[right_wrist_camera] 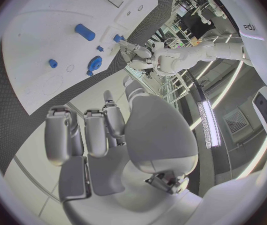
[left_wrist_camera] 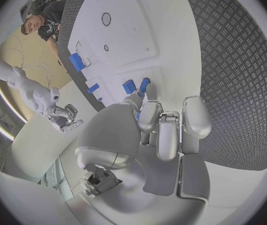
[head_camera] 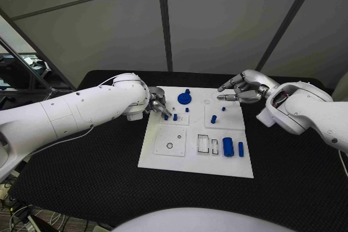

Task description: Assemble the parts on the task board

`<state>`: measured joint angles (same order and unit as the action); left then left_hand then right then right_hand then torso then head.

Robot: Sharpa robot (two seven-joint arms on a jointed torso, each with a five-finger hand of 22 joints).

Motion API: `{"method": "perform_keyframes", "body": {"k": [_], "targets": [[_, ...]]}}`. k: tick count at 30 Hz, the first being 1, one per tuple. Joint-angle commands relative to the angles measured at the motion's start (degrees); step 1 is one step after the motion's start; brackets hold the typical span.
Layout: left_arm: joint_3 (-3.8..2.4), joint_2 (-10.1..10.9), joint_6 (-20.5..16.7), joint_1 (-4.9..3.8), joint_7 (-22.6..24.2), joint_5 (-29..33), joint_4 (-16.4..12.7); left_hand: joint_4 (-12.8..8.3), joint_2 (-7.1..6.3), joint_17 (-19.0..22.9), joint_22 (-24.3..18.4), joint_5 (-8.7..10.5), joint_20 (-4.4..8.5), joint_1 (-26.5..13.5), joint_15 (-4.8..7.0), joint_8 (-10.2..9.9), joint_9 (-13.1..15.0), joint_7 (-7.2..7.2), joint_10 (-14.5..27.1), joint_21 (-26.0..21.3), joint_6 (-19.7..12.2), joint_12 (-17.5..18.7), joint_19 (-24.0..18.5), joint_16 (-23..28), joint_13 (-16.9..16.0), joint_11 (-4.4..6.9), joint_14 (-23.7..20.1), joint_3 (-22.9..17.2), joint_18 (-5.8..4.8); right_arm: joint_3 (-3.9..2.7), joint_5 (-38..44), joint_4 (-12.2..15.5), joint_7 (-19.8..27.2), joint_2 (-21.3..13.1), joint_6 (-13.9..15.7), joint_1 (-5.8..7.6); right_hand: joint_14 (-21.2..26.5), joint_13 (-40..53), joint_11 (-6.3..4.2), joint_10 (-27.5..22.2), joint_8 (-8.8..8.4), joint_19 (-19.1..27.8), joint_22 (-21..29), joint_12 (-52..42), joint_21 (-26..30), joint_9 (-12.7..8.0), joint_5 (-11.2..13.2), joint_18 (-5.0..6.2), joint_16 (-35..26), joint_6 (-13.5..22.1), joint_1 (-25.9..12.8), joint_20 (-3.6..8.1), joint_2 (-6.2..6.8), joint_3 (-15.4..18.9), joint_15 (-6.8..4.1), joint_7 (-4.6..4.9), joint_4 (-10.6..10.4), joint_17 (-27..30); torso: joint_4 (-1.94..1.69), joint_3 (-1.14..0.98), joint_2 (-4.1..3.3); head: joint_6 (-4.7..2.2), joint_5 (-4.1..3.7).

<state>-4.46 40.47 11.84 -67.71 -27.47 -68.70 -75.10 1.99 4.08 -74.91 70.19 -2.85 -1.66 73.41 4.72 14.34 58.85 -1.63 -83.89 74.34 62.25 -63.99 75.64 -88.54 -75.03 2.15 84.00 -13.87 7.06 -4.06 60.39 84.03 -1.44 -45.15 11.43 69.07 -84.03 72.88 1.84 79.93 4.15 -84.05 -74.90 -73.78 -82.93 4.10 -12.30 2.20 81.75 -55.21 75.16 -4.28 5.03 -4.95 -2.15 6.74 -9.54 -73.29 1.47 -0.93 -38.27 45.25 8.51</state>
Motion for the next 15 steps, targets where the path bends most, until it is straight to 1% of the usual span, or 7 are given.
{"method": "perform_keyframes", "body": {"k": [1, 3, 5, 9, 12, 13, 15], "targets": [[0.2, -0.1, 1.2, 0.31, -1.3, 0.2, 0.6, -4.9, 0.07, -13.3, 0.1, -0.22, 0.1, -0.7, 0.32, -0.3, 0.0, 0.0, -0.1, 0.0, 0.0, 0.3, 0.5, 0.0, -5.0, -0.04, 5.5, -5.3, -1.95, -0.04, 0.0, 0.1, 0.6, 0.0, -0.2, 0.11, -2.4, -0.1, 0.1, 0.2, -0.32, -0.3, -3.4, -0.2, 0.2, -0.1, -0.2, 0.36, -0.3, -0.3, -0.4, 0.4, 0.06, 0.3, -0.32, 0.04, 0.0, 0.1, -0.03, -0.01, 0.03, 0.03, -0.03], [0.2, -0.1, 1.3, 0.32, -1.3, 0.2, 0.8, -4.8, -0.11, -13.3, 0.0, -0.18, 0.11, -1.2, 0.32, -0.3, 0.1, 0.01, -0.1, -0.1, -0.1, 0.4, 0.5, 0.0, -4.9, -0.04, 5.5, -5.2, -1.93, -0.04, 0.0, 0.1, 0.6, 0.0, -0.2, 0.11, -2.4, -0.1, 0.1, 0.2, -0.32, -0.3, -3.4, -0.2, 0.2, -0.1, -0.2, 0.36, -0.3, -0.3, -0.4, 0.4, 0.06, 0.3, -0.32, 0.04, 0.0, 0.1, -0.03, -0.01, 0.03, 0.0, -0.04], [0.2, 0.0, 1.1, 0.33, -1.4, 0.3, 0.9, -4.0, -1.05, -13.0, 0.1, -0.09, 0.12, -2.9, 0.33, -0.2, 0.3, 0.09, 0.0, -0.1, -0.1, 0.5, 0.5, 0.2, -4.9, -0.02, 5.4, -4.1, -1.95, -0.04, 0.0, 0.1, 0.6, -0.1, -0.2, 0.11, -2.4, -0.1, 0.1, 0.2, -0.32, -0.3, -3.4, -0.2, 0.2, -0.1, -0.2, 0.36, -0.3, -0.3, -0.4, 0.4, 0.06, 0.3, -0.32, 0.04, 0.0, 0.1, -0.06, 0.01, 0.04, -0.04, -0.07], [0.2, 0.1, 0.6, 0.35, -1.5, 0.8, 1.0, -0.9, -3.79, -12.8, 0.3, 0.0, 0.22, -8.0, 0.45, 0.1, 0.6, 0.29, -0.1, -0.1, 0.5, 0.6, 0.7, 0.4, -4.8, 0.07, 5.4, -0.5, -1.96, -0.04, 0.0, 0.2, 0.6, -0.1, -0.2, 0.11, -2.4, -0.1, 0.1, 0.2, -0.32, -0.3, -3.4, -0.2, 0.2, -0.1, -0.2, 0.36, -0.3, -0.3, -0.4, 0.4, 0.06, 0.3, -0.32, 0.04, 0.0, 0.1, -0.12, 0.0, 0.05, -0.11, -0.09], [0.2, 0.2, 0.1, 0.36, -1.5, 1.0, 1.0, 2.2, -5.48, -12.7, 0.3, 0.1, 0.34, -11.8, 0.55, 0.3, 0.8, 0.36, -0.1, -0.1, 0.9, 0.5, 0.8, 0.5, -4.9, 0.13, 5.4, 2.2, -1.98, -0.04, 0.0, 0.2, 0.6, -0.1, -0.2, 0.11, -2.4, -0.1, 0.1, 0.2, -0.32, -0.3, -3.4, -0.2, 0.2, -0.1, -0.2, 0.36, -0.3, -0.3, -0.4, 0.4, 0.06, 0.3, -0.32, 0.04, 0.0, 0.1, -0.1, 0.02, 0.04, -0.2, -0.05], [0.2, 0.3, -0.3, 0.36, -1.4, 1.0, 0.9, 3.3, -6.22, -12.8, 0.4, 0.1, 0.37, -12.8, 0.61, 0.4, 0.9, 0.39, -0.2, 0.0, 1.0, 0.3, 0.9, 0.4, -5.0, 0.15, 5.4, 3.1, -2.01, -0.04, 0.0, 0.2, 0.6, -0.1, -0.2, 0.11, -2.4, -0.1, 0.1, 0.2, -0.32, -0.3, -3.4, -0.2, 0.2, -0.1, -0.2, 0.36, -0.3, -0.3, -0.4, 0.4, 0.06, 0.3, -0.32, 0.04, 0.0, 0.1, -0.09, 0.03, 0.04, -0.23, -0.04], [0.2, 0.4, -1.1, 0.37, -1.3, 1.1, 0.9, 4.6, -7.35, -12.8, 0.6, 0.06, 0.43, -13.9, 0.66, 0.6, 1.2, 0.47, -0.3, 0.1, 1.2, 0.2, 1.1, 0.4, -5.1, 0.25, 5.4, 4.2, -2.05, -0.04, 0.0, 0.2, 0.6, -0.1, -0.2, 0.11, -2.4, -0.1, 0.1, 0.2, -0.33, -0.3, -3.5, -0.2, 0.2, -0.1, -0.2, 0.35, -0.3, -0.3, -0.5, 0.4, 0.08, 0.3, -0.32, 0.04, 0.0, 0.2, -0.08, 0.03, 0.03, -0.26, -0.01]]}}
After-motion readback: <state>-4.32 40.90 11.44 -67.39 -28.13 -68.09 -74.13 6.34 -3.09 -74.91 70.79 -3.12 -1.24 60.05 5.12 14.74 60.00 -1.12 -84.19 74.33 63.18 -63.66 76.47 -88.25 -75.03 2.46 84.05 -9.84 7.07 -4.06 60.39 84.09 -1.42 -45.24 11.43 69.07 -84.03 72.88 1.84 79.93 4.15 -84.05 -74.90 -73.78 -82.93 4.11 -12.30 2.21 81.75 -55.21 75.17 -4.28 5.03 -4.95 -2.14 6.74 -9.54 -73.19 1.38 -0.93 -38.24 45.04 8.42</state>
